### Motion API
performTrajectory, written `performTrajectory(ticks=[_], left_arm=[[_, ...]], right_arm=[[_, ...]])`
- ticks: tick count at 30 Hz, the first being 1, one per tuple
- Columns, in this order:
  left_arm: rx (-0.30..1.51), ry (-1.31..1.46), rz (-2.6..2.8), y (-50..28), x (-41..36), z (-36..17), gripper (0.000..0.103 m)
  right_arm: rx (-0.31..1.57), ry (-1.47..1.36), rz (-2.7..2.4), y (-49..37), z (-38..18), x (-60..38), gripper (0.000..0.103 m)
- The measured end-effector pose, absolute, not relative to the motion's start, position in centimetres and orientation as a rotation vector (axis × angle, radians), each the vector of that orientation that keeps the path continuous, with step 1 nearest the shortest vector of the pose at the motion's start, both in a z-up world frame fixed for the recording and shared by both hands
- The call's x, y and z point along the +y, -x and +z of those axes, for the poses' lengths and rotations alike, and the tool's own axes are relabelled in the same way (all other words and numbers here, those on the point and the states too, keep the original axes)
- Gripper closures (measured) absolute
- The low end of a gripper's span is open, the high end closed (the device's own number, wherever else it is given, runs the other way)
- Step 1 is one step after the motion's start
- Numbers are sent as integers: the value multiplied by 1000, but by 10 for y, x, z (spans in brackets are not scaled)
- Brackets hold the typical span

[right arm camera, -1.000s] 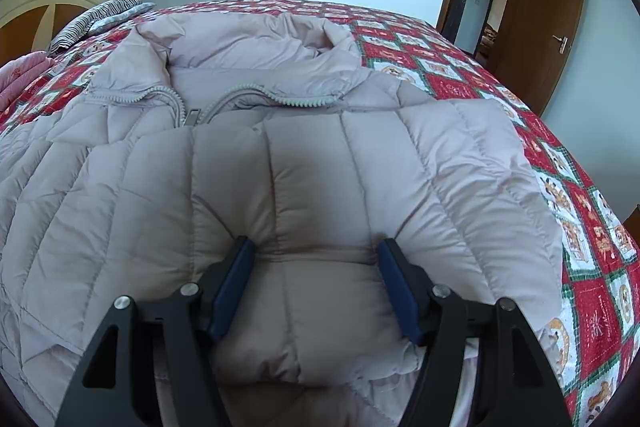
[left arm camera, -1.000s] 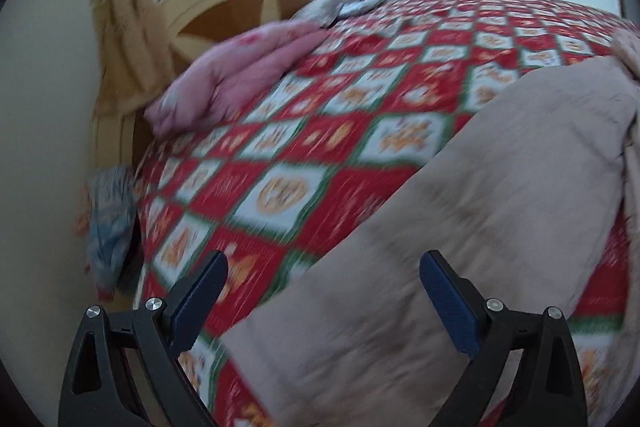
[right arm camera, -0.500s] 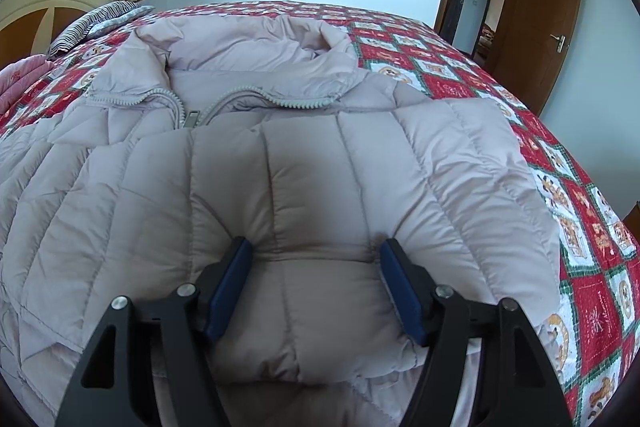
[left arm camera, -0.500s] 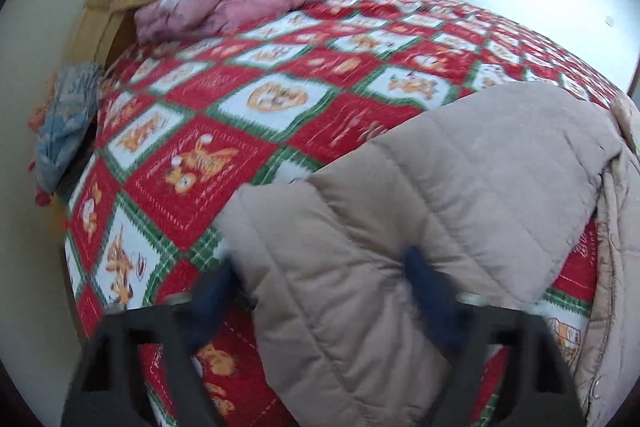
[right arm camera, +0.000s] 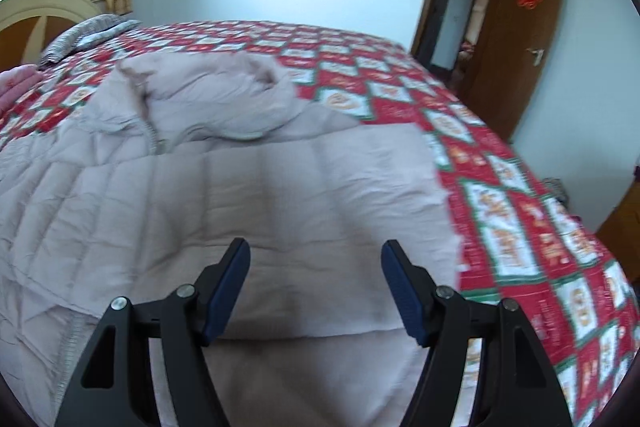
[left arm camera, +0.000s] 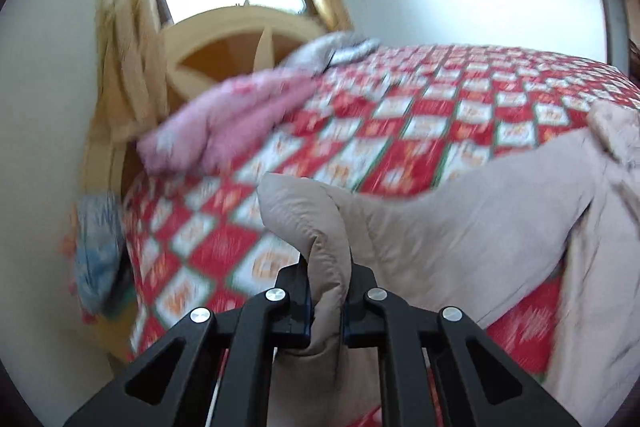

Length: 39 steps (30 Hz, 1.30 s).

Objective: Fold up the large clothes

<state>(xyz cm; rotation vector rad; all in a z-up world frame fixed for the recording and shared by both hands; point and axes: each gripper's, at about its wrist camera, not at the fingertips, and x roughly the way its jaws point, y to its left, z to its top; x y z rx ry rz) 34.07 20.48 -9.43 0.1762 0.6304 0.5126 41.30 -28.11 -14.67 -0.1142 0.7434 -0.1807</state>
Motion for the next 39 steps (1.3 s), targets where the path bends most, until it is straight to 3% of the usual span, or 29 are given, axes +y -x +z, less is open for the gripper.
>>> performTrajectory(ticks=[6,14,28,31,32,33,34,35,39], left_arm=[[517,-329,322,-393,82,-58,94],[590,-346,102,-450,-59,-94,94],[642,-396,-106,-454,-178,-145,93],[654,-431,-124,-453,-188,-148,81],[651,-434,-121,-453,-188,-147,61],[639,-429,-111,-451,-184,-144,32],[613,-422,-90,-449,-179,-139,21],[577,-415,-80,-444,-173,-134,15],[531,-429,-56,-440,-159,-121,15]], right_arm=[[754,105,-234,-409,-156,-306,32],[737,57,-227,-396,-164,-319,25],[764,9,-233,-397,-175,-327,19],[772,-7,-226,-397,-177,-329,18],[774,-12,-225,-397,-177,-330,18],[776,-17,-223,-397,-178,-331,18],[776,-20,-220,-398,-178,-331,18],[777,-23,-219,-397,-178,-332,17],[780,-21,-220,-398,-178,-331,17]])
